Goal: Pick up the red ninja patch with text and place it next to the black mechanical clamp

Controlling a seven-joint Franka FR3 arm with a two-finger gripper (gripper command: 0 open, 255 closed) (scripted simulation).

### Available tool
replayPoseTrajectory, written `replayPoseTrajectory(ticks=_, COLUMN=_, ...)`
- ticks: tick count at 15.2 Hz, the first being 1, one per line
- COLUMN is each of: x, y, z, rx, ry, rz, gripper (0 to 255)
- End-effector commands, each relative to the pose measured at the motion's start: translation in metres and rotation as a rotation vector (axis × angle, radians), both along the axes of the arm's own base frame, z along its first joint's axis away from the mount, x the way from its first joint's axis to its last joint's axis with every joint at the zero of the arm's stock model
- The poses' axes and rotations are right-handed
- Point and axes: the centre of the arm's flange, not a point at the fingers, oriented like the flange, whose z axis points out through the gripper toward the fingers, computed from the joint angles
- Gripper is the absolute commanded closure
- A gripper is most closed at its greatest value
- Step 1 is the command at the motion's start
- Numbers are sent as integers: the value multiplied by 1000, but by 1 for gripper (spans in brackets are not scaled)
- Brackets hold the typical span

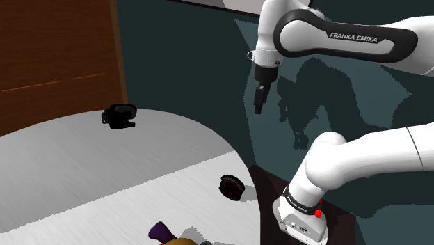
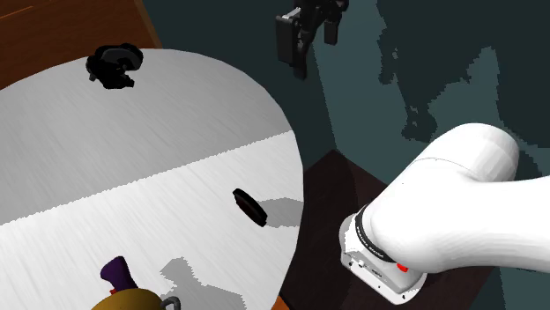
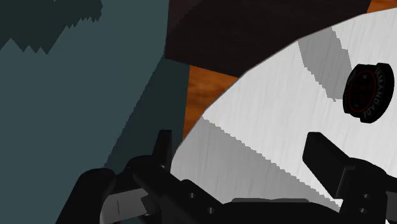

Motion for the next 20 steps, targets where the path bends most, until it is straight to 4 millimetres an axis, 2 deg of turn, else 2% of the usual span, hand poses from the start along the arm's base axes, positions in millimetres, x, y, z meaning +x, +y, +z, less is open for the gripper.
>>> replayPoseTrajectory(ticks=1, x=0, y=0, z=0, rx=0, ry=0, rz=0, gripper=0)
replayPoseTrajectory(ticks=20, x=-58, y=171, z=-148, rx=130, ry=11, rz=-75, gripper=0)
